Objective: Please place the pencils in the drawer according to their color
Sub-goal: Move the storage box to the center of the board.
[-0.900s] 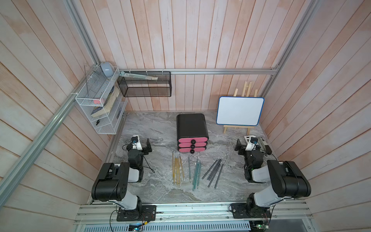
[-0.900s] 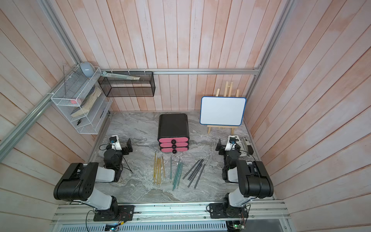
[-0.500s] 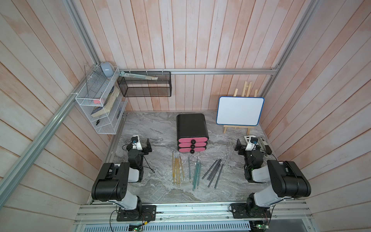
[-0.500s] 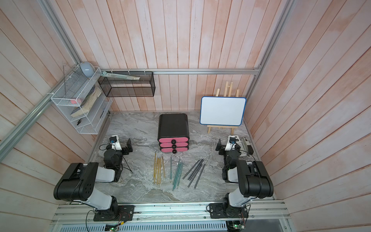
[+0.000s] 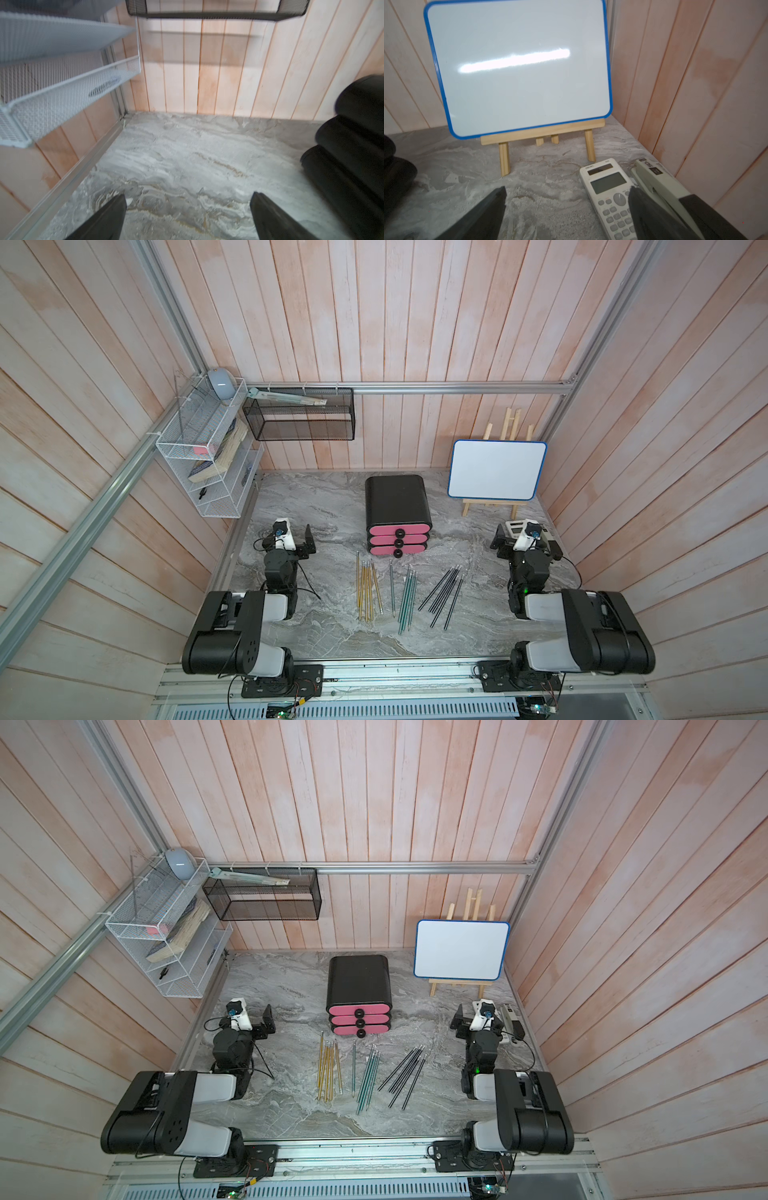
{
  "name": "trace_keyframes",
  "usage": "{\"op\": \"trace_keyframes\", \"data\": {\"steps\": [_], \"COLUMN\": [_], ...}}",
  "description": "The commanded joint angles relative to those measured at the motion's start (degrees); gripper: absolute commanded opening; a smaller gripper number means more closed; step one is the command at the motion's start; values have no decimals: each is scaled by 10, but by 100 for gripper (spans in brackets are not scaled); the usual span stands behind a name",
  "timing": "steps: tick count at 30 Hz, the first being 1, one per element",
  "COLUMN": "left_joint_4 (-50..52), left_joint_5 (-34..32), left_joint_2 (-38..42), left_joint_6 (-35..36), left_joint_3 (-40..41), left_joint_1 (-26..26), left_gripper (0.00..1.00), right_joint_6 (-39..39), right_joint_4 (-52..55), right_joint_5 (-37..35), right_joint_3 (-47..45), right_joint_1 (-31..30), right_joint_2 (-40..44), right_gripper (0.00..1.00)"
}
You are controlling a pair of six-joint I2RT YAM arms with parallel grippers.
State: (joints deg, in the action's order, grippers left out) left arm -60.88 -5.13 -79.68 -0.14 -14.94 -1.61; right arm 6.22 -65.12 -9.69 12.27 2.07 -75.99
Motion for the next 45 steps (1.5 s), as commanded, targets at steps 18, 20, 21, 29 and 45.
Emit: {"op": "trace_keyframes", "data": {"steps": [18, 20, 21, 29, 45], "left_joint_4": [698, 726, 739, 770, 759], "left_joint_5": [89, 123, 135, 198, 244], "left_joint_2": [141, 123, 113, 63, 24], "left_joint_6": [-246, -261, -267, -292, -319], "left_joint_3": [-313, -341, -356, -421, -443], "left_joint_1": [-103, -111, -117, -149, -154], "left_gripper": [99, 100, 99, 100, 99], "right_joint_6": [460, 471, 476, 531, 596], "right_joint_4": [538, 534, 534, 483, 495], "right_joint_5": [327, 327, 320, 295, 278], "right_joint_3": [155, 183, 202, 283, 305], "right_joint_1": [-32, -82, -111, -259, -315], "right_joint_2": [225, 198, 184, 71, -1], "right_gripper": [95, 95, 95, 93, 90]}}
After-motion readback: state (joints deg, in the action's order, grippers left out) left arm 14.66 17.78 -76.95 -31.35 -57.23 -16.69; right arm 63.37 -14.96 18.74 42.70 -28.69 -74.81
